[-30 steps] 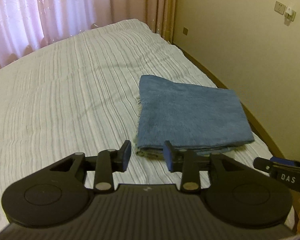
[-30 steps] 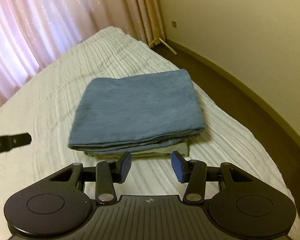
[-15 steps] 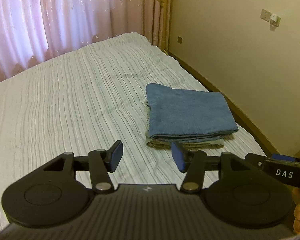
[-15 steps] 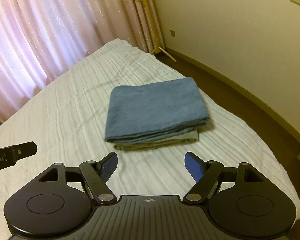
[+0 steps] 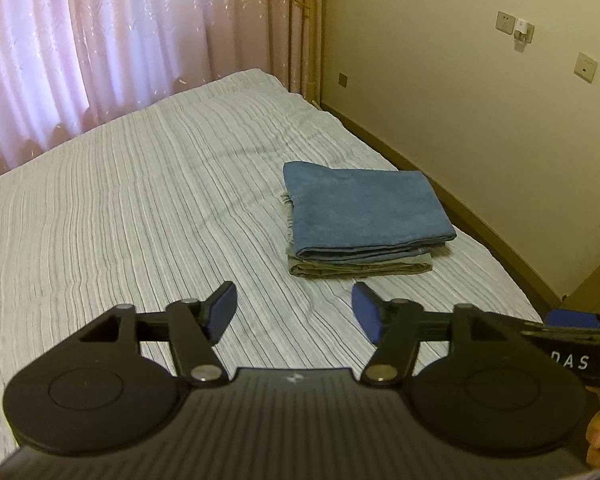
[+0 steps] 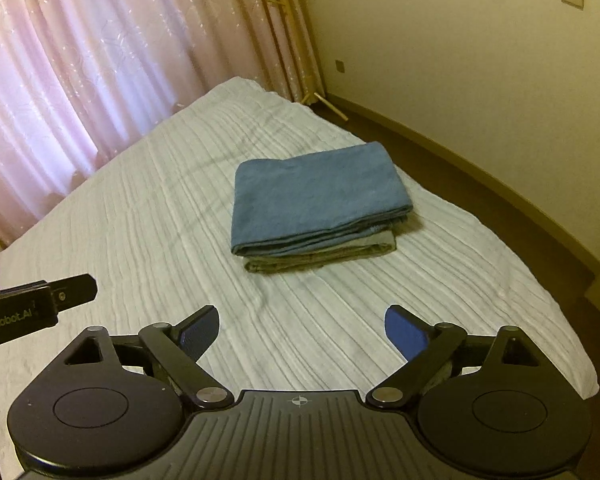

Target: Fold clothes

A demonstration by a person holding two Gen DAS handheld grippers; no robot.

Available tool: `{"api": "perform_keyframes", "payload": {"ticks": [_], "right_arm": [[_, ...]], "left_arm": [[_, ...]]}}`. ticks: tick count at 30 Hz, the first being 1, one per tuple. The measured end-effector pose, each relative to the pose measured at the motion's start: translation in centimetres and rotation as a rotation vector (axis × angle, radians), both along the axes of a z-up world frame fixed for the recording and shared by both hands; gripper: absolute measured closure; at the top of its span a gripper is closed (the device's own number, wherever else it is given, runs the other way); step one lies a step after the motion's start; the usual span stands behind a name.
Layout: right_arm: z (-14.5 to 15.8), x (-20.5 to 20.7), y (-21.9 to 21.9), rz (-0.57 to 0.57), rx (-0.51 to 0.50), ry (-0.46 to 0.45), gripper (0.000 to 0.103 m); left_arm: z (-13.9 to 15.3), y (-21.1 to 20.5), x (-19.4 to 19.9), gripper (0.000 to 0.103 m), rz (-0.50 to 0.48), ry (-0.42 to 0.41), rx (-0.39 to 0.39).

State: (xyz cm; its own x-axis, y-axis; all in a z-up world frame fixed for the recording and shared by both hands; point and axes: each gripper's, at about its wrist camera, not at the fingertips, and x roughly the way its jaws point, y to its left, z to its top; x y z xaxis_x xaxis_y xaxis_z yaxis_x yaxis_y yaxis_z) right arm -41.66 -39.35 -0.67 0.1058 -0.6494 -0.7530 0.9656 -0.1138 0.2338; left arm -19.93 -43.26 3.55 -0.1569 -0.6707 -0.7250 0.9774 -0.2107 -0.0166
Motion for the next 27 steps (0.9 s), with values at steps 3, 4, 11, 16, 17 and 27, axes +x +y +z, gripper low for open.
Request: {"api": "perform_keyframes", "payload": {"ticks": [3,4,11,16,17,27], "right_arm": [[0.3,-0.3,0.0,0.007,-0.006,-0.007,0.0],[0.4,-0.5,0.0,0.01,-0.01,-0.011,0.0],[1.0,-2.7,-1.0,0.037,-0.014,-0.008,0.001],[1.3,-4.6,-1.1,0.047,-0.019,0.017,0.0],[1.3,-4.9,-1.1,0.048,-0.017,0.018,0.0],[0.0,-8.1,-0.9,0.07,0.039,0.001,0.0]], "left_arm": [[0.3,0.0,-0.3,0.036,0.018,-0.007,-0.01],[0.4,0.1,-0.5,0.036,0.026,-0.017,-0.014],[1.2,0.4,-2.6,0.034,0.073,-0.036,-0.026],[1.2,0.6,-4.7,0.034,0.088,-0.051,-0.018],[1.1,0.6,-5.1,0.034,0.088,-0.056,-0.014],[-1.0,1.3,-8.3,0.034,0.103,-0.09,0.043]]}}
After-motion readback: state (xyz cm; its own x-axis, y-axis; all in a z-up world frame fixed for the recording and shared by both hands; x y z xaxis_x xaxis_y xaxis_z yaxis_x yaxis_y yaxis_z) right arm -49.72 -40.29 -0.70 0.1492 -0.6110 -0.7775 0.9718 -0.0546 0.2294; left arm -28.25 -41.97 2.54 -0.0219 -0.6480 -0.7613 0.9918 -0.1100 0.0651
